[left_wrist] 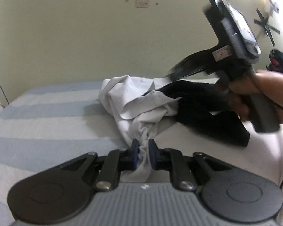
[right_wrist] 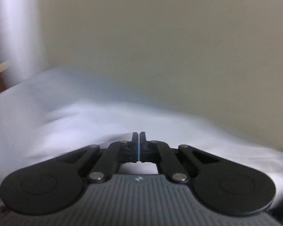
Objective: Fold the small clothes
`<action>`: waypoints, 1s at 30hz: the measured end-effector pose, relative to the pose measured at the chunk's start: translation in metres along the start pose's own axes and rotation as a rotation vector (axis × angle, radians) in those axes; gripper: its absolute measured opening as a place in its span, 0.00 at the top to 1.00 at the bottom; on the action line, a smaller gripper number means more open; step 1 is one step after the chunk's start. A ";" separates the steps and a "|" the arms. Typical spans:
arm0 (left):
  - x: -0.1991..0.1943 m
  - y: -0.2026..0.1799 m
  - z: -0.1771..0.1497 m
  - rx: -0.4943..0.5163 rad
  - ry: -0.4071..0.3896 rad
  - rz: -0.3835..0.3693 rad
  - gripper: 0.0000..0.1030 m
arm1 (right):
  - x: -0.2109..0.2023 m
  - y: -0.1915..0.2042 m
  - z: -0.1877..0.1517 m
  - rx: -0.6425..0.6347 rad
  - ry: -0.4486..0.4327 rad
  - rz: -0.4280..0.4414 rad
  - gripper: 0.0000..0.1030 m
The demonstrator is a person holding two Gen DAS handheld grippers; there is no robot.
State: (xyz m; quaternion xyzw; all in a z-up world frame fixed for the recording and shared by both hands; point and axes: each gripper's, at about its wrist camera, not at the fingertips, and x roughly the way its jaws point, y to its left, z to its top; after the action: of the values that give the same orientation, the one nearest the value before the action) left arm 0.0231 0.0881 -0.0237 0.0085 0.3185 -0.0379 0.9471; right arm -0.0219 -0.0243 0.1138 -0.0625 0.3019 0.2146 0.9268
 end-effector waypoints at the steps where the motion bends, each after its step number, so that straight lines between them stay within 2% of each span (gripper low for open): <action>1: 0.000 0.003 0.000 -0.011 0.002 0.013 0.89 | 0.009 -0.029 0.003 0.136 0.025 -0.049 0.97; 2: 0.001 0.004 0.001 -0.010 0.008 0.036 0.89 | 0.014 -0.052 0.003 0.249 0.061 -0.046 0.97; 3: 0.001 0.007 0.000 -0.016 0.014 0.031 0.89 | 0.011 -0.065 0.002 0.300 0.075 -0.020 0.93; 5: 0.000 0.008 0.001 -0.019 0.018 0.028 0.89 | -0.009 -0.060 0.004 0.246 0.030 0.041 0.91; 7: 0.000 0.007 0.002 -0.005 0.017 0.039 0.89 | -0.034 -0.040 0.007 0.153 -0.003 0.143 0.71; 8: 0.003 0.005 0.003 -0.002 0.017 0.043 0.89 | -0.044 -0.028 0.007 0.110 -0.017 0.190 0.45; 9: 0.002 0.005 0.002 -0.004 0.016 0.043 0.89 | -0.053 -0.013 0.006 0.055 -0.033 0.226 0.30; 11: 0.003 0.006 0.003 -0.012 0.015 0.040 0.89 | -0.059 0.021 0.001 -0.101 -0.029 0.271 0.28; 14: 0.008 0.004 0.003 -0.010 0.014 0.043 0.89 | -0.053 0.068 -0.015 -0.333 -0.003 0.265 0.30; 15: 0.008 0.004 0.003 -0.009 0.015 0.043 0.89 | -0.045 0.078 -0.021 -0.389 0.017 0.251 0.40; 16: 0.008 0.004 0.003 -0.010 0.015 0.042 0.89 | -0.033 0.085 -0.022 -0.410 0.040 0.234 0.55; 17: 0.008 0.005 0.004 -0.014 0.016 0.040 0.89 | -0.026 0.083 -0.020 -0.384 0.059 0.245 0.88; 18: 0.007 0.006 0.004 -0.018 0.016 0.037 0.89 | -0.027 0.080 -0.012 -0.309 0.049 0.255 0.91; 20: 0.007 0.008 0.004 -0.021 0.018 0.041 0.91 | -0.032 0.052 0.008 -0.103 -0.019 0.254 0.91; 21: 0.007 0.008 0.004 -0.020 0.018 0.036 0.91 | -0.027 0.031 0.018 0.007 -0.025 0.232 0.91; 22: 0.007 0.008 0.005 -0.016 0.020 0.038 0.91 | -0.015 0.010 0.023 0.097 0.007 0.190 0.89; 23: 0.006 0.007 0.004 -0.014 0.020 0.043 0.92 | -0.001 -0.007 0.024 0.154 0.055 0.097 0.89; 24: 0.006 0.008 0.005 -0.015 0.020 0.042 0.92 | 0.015 -0.022 0.021 0.192 0.127 -0.018 0.82; 25: 0.006 0.009 0.005 -0.016 0.021 0.041 0.92 | 0.029 -0.042 0.016 0.261 0.216 -0.037 0.78; 26: 0.005 0.010 0.005 -0.014 0.022 0.041 0.92 | 0.027 -0.058 0.012 0.340 0.182 0.020 0.72; 27: 0.003 0.010 0.005 -0.010 0.022 0.043 0.91 | 0.024 -0.072 0.011 0.422 0.188 0.042 0.63; 28: 0.002 0.009 0.005 -0.005 0.022 0.047 0.91 | 0.020 -0.080 0.012 0.459 0.177 0.043 0.63; 30: 0.000 0.005 0.006 0.011 0.006 0.064 0.87 | 0.004 -0.082 0.022 0.404 0.090 0.008 0.62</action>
State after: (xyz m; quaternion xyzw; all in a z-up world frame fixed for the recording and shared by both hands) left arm 0.0273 0.0927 -0.0186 0.0237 0.3205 -0.0093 0.9469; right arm 0.0282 -0.0911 0.1281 0.1162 0.3802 0.1506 0.9052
